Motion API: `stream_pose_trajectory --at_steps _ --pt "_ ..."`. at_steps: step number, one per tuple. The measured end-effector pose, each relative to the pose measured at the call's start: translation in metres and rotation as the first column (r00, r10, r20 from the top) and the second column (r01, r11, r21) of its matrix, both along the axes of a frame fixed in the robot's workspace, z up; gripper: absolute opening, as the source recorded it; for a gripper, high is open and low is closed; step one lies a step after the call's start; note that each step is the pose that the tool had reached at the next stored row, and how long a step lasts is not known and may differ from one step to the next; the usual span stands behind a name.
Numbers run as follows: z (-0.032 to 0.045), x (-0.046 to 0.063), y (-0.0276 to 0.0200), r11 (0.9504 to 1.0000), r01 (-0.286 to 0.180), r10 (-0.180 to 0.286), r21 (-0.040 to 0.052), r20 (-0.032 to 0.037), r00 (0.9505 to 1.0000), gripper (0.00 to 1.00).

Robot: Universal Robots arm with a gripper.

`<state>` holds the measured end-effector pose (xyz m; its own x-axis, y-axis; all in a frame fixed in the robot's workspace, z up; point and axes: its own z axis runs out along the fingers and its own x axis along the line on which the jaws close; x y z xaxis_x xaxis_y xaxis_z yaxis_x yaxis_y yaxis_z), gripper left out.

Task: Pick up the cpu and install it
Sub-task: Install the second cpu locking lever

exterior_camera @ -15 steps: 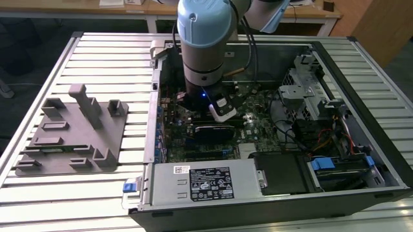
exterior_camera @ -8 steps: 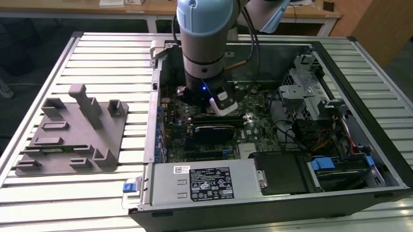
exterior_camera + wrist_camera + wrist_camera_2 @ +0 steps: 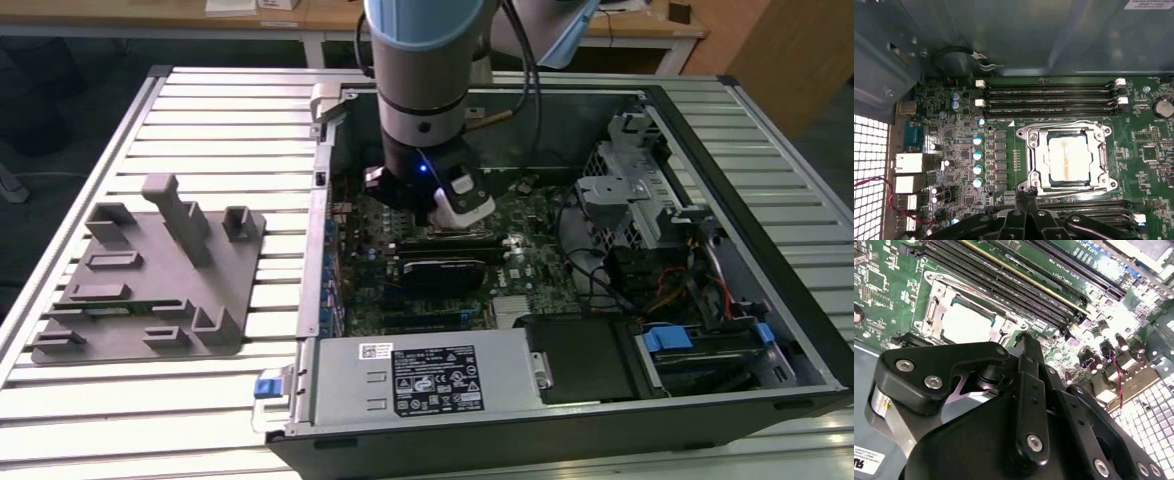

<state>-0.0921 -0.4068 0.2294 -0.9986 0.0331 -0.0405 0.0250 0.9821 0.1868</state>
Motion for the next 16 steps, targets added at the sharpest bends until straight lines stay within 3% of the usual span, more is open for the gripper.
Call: stream_pose_trajectory --at_steps 8,16 --pt "0.0003 0.016 0.0004 0.9992 0.005 -0.005 -0.0397 -0.004 1.0 0.11" --pt "0.0003 0.029 0.0108 0.9983 0.005 -0.005 -0.0581 -0.0047 1.0 0.11"
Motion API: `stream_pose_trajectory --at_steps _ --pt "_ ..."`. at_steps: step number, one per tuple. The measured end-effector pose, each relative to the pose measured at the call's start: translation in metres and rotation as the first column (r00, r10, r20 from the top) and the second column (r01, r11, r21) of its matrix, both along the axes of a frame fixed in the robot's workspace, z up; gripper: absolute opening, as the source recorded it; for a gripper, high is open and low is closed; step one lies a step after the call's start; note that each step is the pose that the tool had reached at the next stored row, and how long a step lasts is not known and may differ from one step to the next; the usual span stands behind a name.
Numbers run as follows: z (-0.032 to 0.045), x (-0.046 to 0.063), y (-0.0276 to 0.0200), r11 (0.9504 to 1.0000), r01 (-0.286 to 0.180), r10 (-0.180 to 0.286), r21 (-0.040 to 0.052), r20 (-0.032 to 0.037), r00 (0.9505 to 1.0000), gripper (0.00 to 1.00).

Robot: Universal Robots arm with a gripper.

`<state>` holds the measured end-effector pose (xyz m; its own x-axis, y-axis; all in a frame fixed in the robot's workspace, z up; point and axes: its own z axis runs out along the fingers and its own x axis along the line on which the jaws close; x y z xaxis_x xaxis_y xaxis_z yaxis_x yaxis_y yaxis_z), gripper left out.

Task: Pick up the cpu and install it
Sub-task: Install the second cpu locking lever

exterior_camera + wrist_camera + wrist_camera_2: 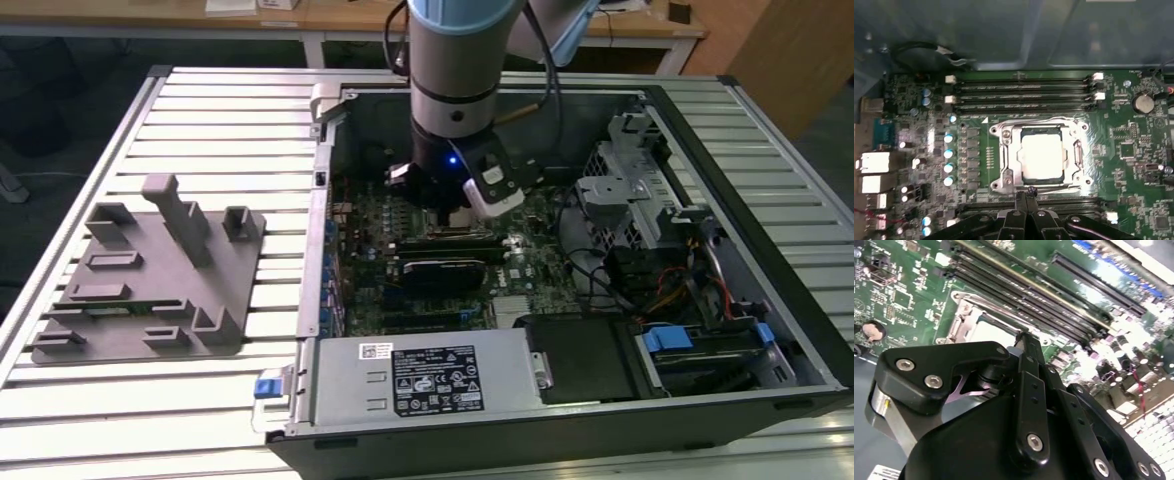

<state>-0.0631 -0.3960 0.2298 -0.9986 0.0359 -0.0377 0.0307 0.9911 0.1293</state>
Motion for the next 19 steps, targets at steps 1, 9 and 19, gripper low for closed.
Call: stream_pose_trajectory --at_steps 1,9,19 --pt "0.0 0.001 0.0019 1.0 0.0 0.0 -0.0022 0.0 1.0 0.11" --pt "-0.0001 0.014 0.0174 0.9999 0.0 0.0 -0.0173 -0.0006 1.0 0.11" --pt "0.0009 0.019 0.0255 0.9996 0.0 0.0 -0.027 -0.0009 1.0 0.11"
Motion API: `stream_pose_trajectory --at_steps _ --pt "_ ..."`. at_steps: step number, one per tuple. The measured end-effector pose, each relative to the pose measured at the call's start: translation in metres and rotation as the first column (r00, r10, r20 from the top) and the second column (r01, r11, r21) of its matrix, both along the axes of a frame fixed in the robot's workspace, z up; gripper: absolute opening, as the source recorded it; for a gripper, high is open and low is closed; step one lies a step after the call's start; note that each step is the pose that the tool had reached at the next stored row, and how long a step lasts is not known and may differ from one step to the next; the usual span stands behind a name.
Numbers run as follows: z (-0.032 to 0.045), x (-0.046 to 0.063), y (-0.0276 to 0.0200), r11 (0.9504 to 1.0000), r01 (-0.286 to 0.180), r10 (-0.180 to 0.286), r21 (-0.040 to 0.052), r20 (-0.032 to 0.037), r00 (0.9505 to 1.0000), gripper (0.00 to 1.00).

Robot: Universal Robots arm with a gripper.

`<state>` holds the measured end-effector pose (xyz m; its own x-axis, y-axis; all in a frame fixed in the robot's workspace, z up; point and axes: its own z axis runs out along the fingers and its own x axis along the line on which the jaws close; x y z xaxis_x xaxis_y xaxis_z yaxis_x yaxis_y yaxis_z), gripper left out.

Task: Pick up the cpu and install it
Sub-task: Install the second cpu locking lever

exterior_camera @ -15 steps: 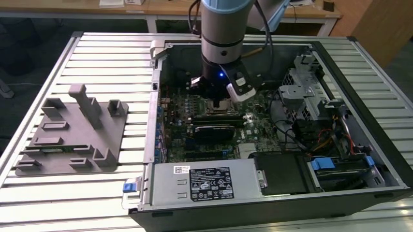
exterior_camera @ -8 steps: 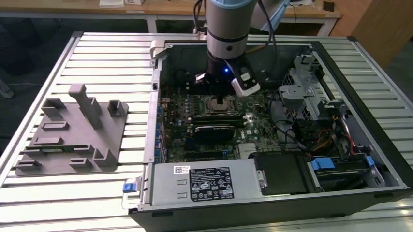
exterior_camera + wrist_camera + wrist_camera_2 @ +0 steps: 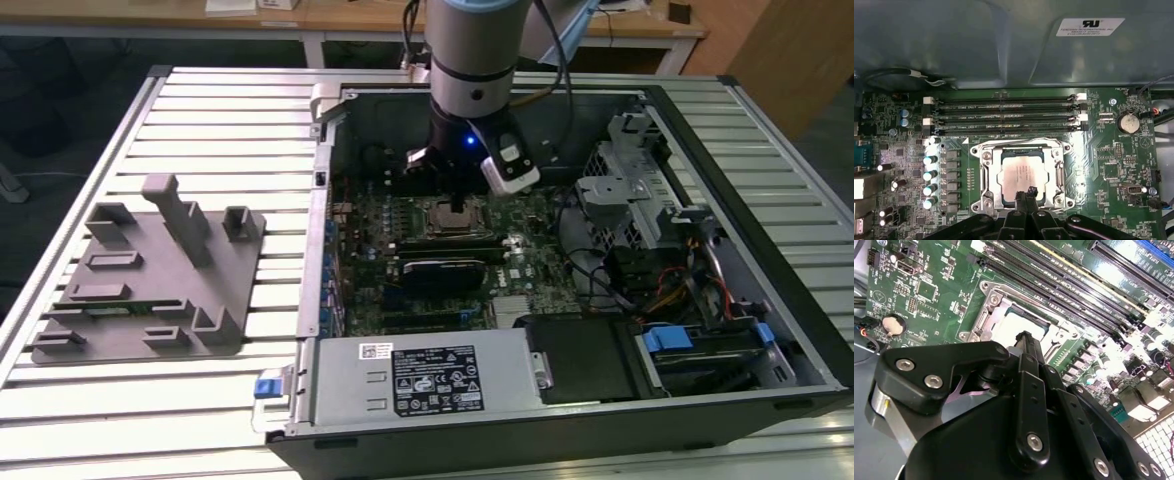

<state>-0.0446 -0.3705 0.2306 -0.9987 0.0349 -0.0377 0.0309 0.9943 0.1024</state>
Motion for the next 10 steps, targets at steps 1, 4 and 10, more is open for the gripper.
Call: stream_pose_trajectory --at_steps 1,4,10 --pt "0.0004 0.0 0.0 1.0 0.0 0.0 -0.0001 0.0 1.0 0.11" --pt "0.002 0.0 0.0 1.0 0.0 0.0 0.0 0.0001 1.0 0.11" --pt "0.0056 0.0 0.0006 1.0 0.0 0.0 0.0 0.0 1.0 0.11"
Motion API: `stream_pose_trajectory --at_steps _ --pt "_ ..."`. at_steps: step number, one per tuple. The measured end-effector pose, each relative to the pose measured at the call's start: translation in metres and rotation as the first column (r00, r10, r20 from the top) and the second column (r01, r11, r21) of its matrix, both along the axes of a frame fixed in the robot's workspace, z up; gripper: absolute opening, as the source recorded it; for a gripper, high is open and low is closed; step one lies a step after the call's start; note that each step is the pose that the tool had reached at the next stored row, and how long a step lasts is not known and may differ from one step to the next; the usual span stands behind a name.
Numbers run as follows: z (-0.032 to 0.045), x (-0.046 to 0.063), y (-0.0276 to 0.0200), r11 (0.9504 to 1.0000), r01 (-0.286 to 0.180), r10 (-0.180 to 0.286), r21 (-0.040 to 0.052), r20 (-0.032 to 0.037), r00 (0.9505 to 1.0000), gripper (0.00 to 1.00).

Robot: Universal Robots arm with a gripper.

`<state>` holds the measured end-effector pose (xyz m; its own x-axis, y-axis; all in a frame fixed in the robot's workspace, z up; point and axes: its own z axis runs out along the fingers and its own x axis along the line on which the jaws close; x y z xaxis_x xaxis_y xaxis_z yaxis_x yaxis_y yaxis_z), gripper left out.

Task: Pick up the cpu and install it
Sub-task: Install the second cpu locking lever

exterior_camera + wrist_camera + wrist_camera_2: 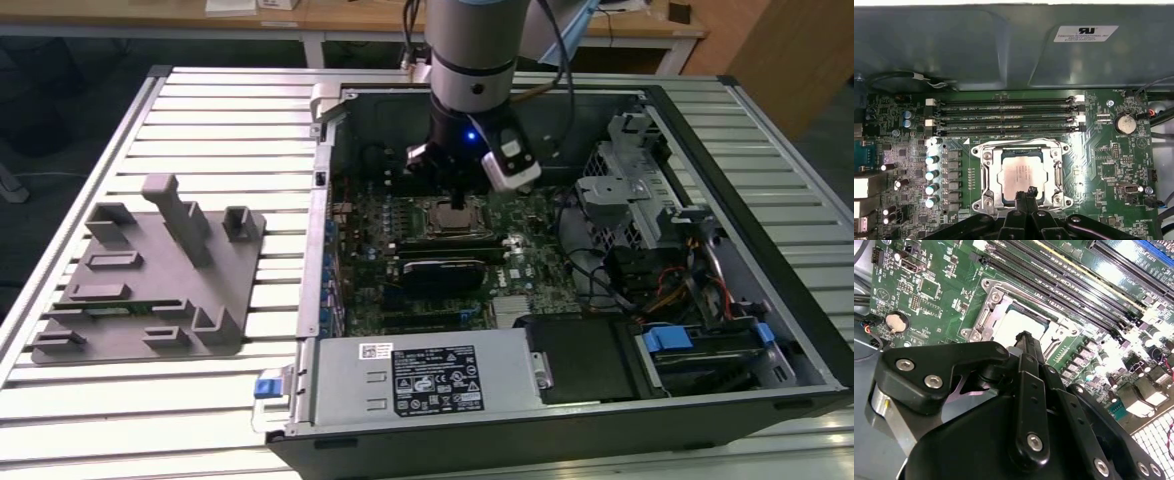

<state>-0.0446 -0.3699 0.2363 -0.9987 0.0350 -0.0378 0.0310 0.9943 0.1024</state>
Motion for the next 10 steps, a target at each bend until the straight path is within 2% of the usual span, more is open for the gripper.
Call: stream_pose_trajectory --at_steps 4,10 --pt "0.0029 0.0 0.0002 1.0 0.0 0.0 0.0 0.0 1.0 0.11" --pt "0.003 0.0 0.0002 1.0 0.0 0.0 -0.0002 0.0 1.0 0.11"
